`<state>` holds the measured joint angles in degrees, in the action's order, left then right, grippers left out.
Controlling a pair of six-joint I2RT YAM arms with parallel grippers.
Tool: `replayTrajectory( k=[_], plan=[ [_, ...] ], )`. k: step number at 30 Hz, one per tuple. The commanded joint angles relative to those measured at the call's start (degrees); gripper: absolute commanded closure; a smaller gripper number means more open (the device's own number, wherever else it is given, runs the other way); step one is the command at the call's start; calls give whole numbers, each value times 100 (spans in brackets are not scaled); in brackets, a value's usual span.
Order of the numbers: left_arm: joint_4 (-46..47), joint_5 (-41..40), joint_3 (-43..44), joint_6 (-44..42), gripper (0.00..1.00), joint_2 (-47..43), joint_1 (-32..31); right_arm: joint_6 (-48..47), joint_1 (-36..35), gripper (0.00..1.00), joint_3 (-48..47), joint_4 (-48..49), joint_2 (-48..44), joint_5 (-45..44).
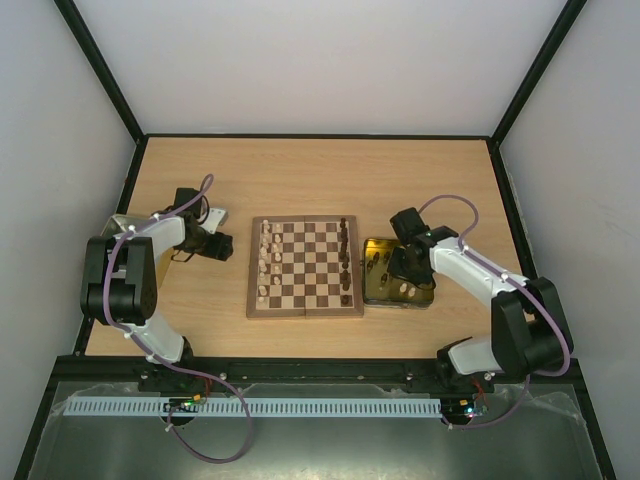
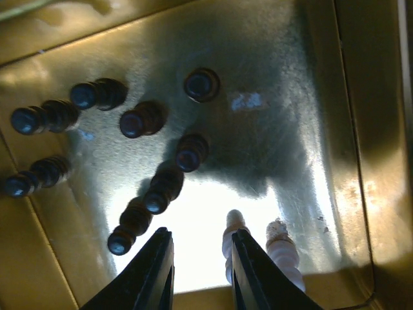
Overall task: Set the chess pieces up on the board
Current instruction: Pick up the chess piece from the storage box.
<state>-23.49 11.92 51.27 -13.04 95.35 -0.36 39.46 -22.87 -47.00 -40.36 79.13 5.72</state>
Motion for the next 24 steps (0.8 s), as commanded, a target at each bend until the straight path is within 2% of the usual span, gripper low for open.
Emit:
replayTrajectory(
  k=[1,18,20,24],
  plan=[
    [-176,5,-26,-6,20,121,-41,12,92,76,196,-49,-134,-45],
    [-145,-50,-29,7,20,133,-87,-77,152,75,552,85,-123,136],
    [-139,-51,-26,3,20,120,-87,-83,149,78,560,103,-73,152],
    [-130,-65,-38,3,20,102,-87,-64,152,92,553,142,-34,156]
  ],
)
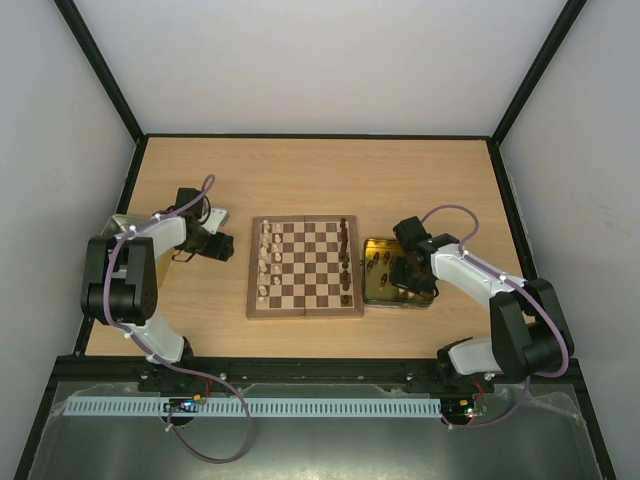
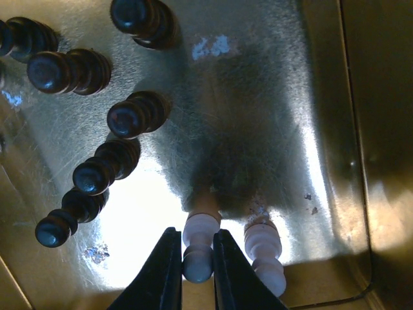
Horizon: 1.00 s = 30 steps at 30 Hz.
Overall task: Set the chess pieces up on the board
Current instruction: Pick up the chess piece from the storage box.
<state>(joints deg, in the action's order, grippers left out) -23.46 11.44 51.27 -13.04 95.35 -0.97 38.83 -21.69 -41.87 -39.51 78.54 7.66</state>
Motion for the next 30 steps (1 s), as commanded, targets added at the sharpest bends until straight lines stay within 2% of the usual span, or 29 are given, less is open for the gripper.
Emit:
replayTrajectory(
  k=[1,14,17,21,25,30],
  plan=[
    [-132,-15,-38,3,20,98,-26,-2,34,93,20,54,17,-63],
    [-141,18,-13,-12,20,98,-35,53,-156,98,-1045,-876,-577,-714],
    [-141,25,-28,-15,20,78,-35,276,-807,98,-1457,-1011,-504,-1005],
    [-141,-10,-46,-6,19,26,-30,754,-2128,98,-1883,-947,-158,-1147],
    [-132,-49,-64,-6,19,18,-21,886,-3204,98,-2398,-851,562,-1116],
    [-117,-64,-80,-16,19,24,42,797,-4066,98,-2987,-666,1550,-823]
  ],
)
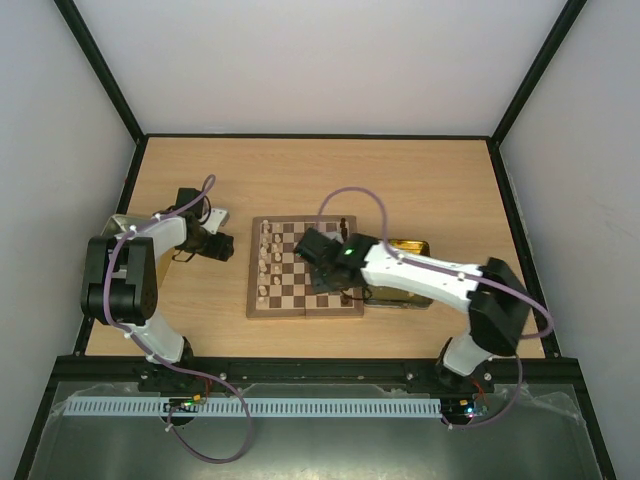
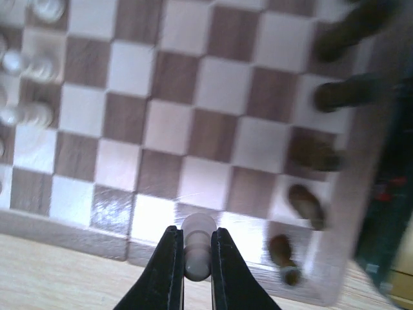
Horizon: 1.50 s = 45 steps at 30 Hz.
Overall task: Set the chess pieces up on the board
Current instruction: Place the chess piece on the chessboard.
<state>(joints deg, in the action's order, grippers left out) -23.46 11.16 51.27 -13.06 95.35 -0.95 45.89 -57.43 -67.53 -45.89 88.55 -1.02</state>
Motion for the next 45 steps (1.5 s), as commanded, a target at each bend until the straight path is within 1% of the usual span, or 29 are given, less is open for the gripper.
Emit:
replayTrajectory(
  k=[1,7,12,19,25,45],
  plan=[
    [-116,-23,-94,-19,19,13,56,53,-611,98,-538,-6,723,86],
    [-115,36,-97,-22,19,-31,112,-211,-984,98,-1321,95,1559,309],
    [-124,74,-116,-31,19,-76,154,-344,-1007,98,-1851,75,2050,356],
    [-133,113,-99,-23,19,-119,183,-466,-1000,98,-2284,4,2526,245],
    [-141,143,-121,-30,19,-142,209,-522,-949,98,-2538,-35,2713,157],
    [-124,178,-99,-43,19,-104,227,-596,-864,96,-2651,-18,2891,248]
  ],
)
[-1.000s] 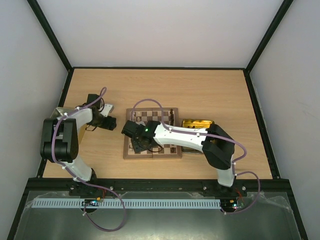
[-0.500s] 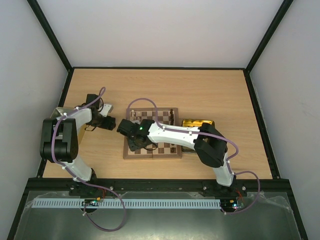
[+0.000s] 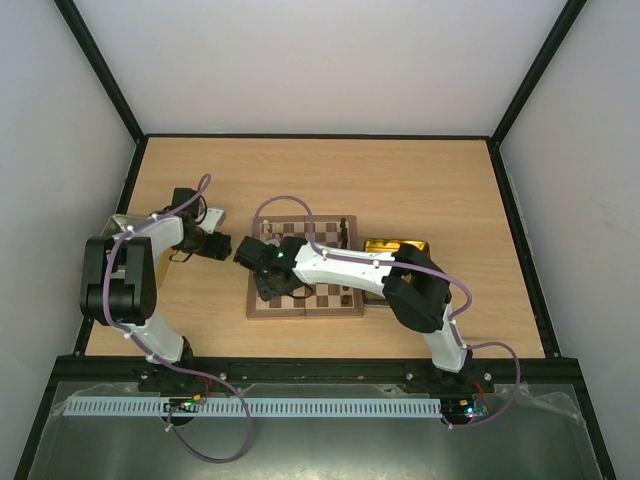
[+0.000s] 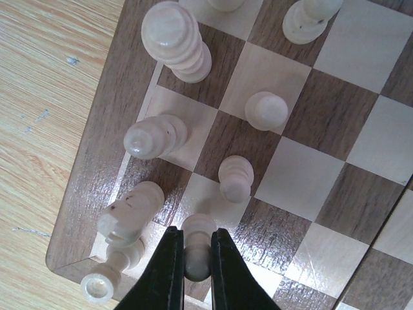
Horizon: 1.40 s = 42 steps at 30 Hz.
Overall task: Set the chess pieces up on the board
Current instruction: Place the chess piece on the chessboard.
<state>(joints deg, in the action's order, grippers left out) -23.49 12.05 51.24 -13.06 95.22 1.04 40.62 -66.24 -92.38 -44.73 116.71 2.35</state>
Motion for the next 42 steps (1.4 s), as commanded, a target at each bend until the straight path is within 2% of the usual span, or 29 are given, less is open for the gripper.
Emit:
replayTrajectory(
  k=[1,7,15,24,33,39,42],
  plan=[
    [-126,91,-97,-47,19,-79,28,-71,30,96,-161,-133,83,-94],
    [-119,112,-103,-54,19,-99,29,-54,41,95,-166,-150,117,-130],
    [-104,135,-101,-48,19,-87,28,-19,49,83,-170,-160,98,-140],
    [-104,122,-115,-48,19,-92,32,30,42,83,-158,-173,8,-232],
    [-104,66,-115,-32,19,-91,35,152,357,82,147,-244,-840,-635],
    [-114,37,-128,-37,19,-99,37,200,713,81,759,-383,-1549,-981],
    [-130,33,-117,-21,19,-92,37,346,1064,81,1397,-493,-2060,-1358]
  ],
)
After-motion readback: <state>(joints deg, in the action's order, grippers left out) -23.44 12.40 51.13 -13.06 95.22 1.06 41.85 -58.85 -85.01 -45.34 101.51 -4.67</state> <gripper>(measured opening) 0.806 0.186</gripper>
